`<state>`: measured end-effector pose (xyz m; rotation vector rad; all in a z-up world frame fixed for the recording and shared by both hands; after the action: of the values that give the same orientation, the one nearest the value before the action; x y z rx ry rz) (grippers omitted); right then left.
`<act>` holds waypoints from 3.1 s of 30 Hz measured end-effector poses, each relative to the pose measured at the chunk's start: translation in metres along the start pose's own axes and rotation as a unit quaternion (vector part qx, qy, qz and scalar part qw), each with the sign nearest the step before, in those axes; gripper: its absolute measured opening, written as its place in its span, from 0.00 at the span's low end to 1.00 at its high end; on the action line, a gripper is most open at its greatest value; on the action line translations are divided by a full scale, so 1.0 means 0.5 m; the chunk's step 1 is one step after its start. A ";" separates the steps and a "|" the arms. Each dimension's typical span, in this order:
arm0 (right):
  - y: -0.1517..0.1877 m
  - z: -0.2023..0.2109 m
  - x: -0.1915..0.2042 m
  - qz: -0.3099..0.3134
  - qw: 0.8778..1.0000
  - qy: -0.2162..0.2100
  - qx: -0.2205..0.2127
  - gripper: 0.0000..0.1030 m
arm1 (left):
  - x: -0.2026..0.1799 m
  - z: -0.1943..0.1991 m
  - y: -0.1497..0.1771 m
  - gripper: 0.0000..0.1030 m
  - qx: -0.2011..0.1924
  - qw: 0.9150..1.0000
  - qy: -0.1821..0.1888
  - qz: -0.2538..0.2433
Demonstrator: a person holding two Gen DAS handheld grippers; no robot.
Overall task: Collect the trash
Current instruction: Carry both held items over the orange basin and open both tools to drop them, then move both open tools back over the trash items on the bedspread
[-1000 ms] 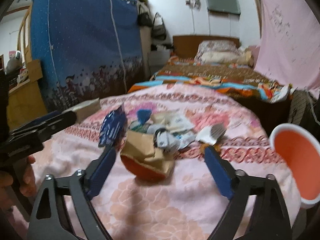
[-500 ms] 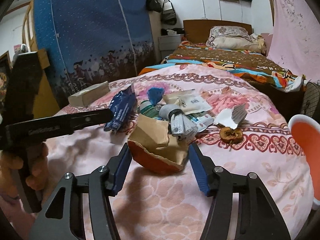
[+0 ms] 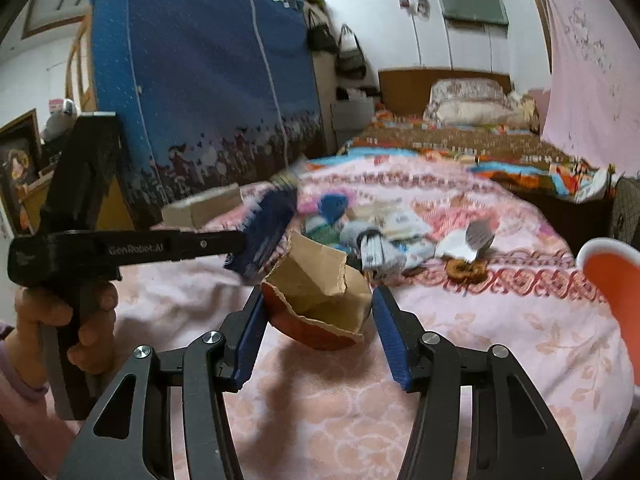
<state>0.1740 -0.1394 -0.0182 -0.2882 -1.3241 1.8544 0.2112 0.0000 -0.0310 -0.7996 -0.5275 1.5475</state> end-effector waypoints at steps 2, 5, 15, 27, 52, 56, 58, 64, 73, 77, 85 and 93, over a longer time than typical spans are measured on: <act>-0.008 0.014 0.002 0.006 1.000 0.001 -0.018 0.50 | -0.006 0.015 -0.004 0.00 -0.020 1.000 -0.002 -0.007; -0.023 0.036 0.001 0.017 0.999 0.006 -0.046 0.50 | -0.017 0.034 -0.009 0.00 -0.047 0.999 -0.010 -0.020; -0.110 0.154 -0.040 0.053 0.981 0.062 -0.175 0.50 | -0.125 0.130 -0.056 0.00 -0.181 0.982 0.009 -0.062; -0.142 0.313 -0.226 0.007 0.947 0.191 -0.259 0.50 | -0.351 0.123 -0.093 0.00 -0.207 0.964 0.107 -0.127; 0.002 0.387 -0.448 -0.185 0.915 0.291 -0.211 0.53 | -0.614 -0.100 -0.009 0.00 0.043 0.971 0.179 -0.152; 0.006 0.385 -0.459 -0.196 0.914 0.291 -0.205 0.56 | -0.615 -0.113 -0.005 0.00 0.061 0.972 0.177 -0.144; 0.009 0.386 -0.461 -0.200 0.913 0.291 -0.204 0.57 | -0.613 -0.118 -0.004 0.00 0.068 0.972 0.176 -0.141; 0.010 0.388 -0.461 -0.205 0.912 0.290 -0.206 0.65 | -0.591 -0.112 -0.012 0.09 0.054 0.976 0.164 -0.131; -0.026 0.390 -0.408 -0.148 0.919 0.280 -0.234 0.74 | -0.492 -0.054 -0.043 0.28 -0.033 0.988 0.108 -0.106; -0.048 0.385 -0.370 -0.111 0.923 0.270 -0.251 0.80 | -0.428 -0.023 -0.055 0.43 -0.075 0.991 0.074 -0.081; -0.083 0.365 -0.302 -0.055 0.927 0.244 -0.280 1.00 | -0.297 0.037 -0.073 0.80 -0.150 0.988 0.007 -0.024; -0.106 0.317 -0.227 -0.004 0.937 0.208 -0.281 1.00 | -0.170 0.088 -0.066 0.89 -0.205 0.976 -0.068 0.009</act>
<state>0.1771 -0.3235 0.0646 -0.9184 -1.5095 1.2706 0.2010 -0.0739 0.0377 -1.0159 -0.9634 1.5370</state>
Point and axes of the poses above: each gripper's, at about its wrist camera, not at the fingertips, and z roughly against the way its jaws point, x to its left, y to its underside, the point moved 6 cm from there along -z, roughly the way its jaws point, and after that the axes turned 15 degrees about -y, right-handed, at the moved point
